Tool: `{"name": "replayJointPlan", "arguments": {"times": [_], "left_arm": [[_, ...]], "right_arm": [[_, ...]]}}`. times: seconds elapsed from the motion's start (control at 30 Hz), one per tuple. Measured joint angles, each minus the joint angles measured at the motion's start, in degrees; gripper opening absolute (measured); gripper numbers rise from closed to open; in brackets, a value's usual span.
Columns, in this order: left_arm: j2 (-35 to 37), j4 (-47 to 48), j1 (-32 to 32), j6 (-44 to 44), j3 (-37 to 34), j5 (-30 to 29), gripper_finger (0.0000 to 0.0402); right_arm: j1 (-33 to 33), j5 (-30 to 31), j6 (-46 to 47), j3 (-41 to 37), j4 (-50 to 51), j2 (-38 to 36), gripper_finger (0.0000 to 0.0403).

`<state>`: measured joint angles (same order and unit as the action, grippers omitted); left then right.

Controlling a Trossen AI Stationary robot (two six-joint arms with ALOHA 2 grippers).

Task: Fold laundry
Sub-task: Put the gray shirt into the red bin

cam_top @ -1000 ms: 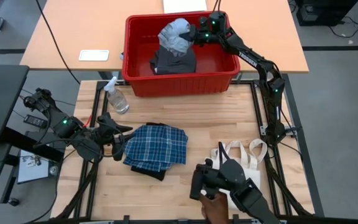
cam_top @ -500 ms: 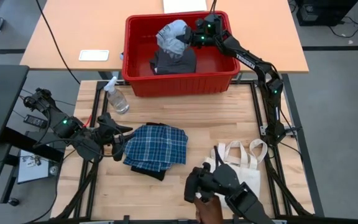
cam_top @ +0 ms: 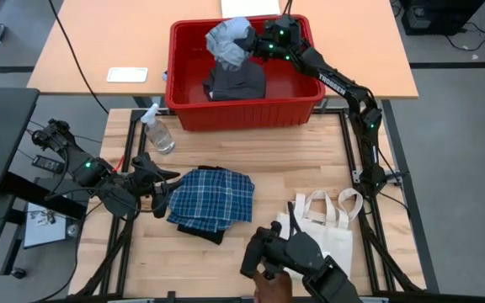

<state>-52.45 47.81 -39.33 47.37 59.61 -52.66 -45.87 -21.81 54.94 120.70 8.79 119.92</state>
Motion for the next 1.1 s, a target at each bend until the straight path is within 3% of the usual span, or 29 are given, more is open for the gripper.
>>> {"name": "replayJointPlan", "arguments": {"times": [0.23, 0.63, 0.8, 1.1], "left_arm": [[0.0, 0.23, 0.0, -0.66, 0.0, 0.0, 0.0144], [0.0, 0.54, 0.0, -0.66, 0.0, 0.0, 0.0144], [0.0, 0.48, 0.0, -0.66, 0.0, 0.0, 0.0144], [0.0, 0.46, 0.01, -0.63, 0.0, -0.02, 0.0144]], "right_arm": [[-0.43, 1.17, -1.64, 3.76, 5.87, 0.0, 0.0083], [-0.39, 3.78, -3.48, 1.6, 8.44, 0.0, 0.0083], [-0.85, 1.49, -6.43, -2.9, 7.98, 0.0, 0.0083], [-2.3, -1.62, -3.8, -18.22, 3.0, -0.02, 0.0086]]}}
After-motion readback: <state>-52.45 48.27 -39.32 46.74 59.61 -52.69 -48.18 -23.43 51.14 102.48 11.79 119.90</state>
